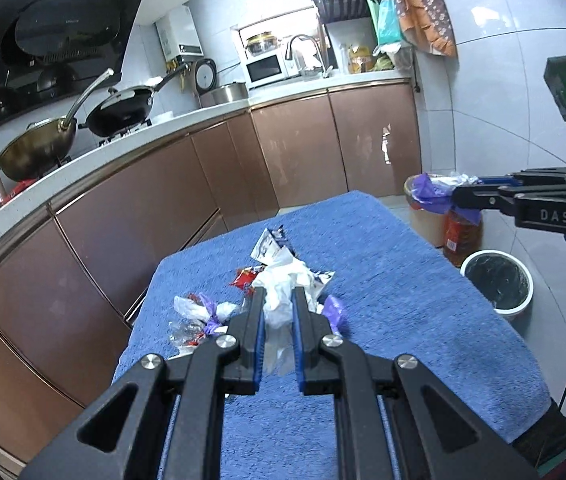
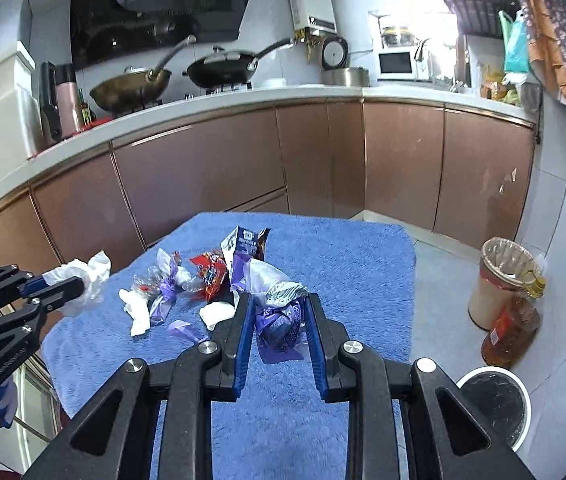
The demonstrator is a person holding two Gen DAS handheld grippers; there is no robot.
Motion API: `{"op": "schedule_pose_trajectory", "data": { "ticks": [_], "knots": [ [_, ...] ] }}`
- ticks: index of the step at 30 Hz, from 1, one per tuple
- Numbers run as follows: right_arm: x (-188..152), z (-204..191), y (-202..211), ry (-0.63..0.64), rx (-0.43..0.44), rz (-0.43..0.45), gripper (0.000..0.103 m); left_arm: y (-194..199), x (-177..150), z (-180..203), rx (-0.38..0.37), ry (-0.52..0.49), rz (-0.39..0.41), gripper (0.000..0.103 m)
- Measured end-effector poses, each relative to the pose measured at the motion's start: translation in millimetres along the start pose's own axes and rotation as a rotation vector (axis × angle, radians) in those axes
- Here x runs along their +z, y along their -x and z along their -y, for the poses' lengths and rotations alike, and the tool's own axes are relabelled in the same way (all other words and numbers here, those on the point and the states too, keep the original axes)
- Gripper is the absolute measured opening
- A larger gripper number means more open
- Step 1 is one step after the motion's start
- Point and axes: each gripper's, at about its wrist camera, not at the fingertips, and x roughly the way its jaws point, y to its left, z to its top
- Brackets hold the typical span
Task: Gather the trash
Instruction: 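Carry the tissue and purple wrapper in both grippers over the white bin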
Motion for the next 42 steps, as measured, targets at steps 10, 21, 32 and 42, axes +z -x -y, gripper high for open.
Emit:
{"op": "schedule_pose_trajectory", "data": {
  "ticks": [10, 21, 32, 42],
  "knots": [
    [-12.0, 23.0, 39.2, -0.064, -0.05, 0.073, 0.024, 8.0, 26.7, 38.3, -0.07, -0.052, 0.049, 0.011],
    [-46.8, 114.6, 60.7, -0.253, -0.277, 0.084, 0.024, -51.3, 74.0, 124.4, -0.312, -0.156, 0.013, 0.011],
    [-113.6, 250.2, 39.3, -0.504, -0.52, -0.026, 0.024, -176.3, 126.6, 267.3, -0.673, -0.147, -0.166, 0.011],
    [-163.4, 330.2, -25.6, -0.606, -0.586, -0.179, 0.027, -282.9, 118.7, 372.4, -0.782, -0.114, -0.339, 0.02]
  ]
}}
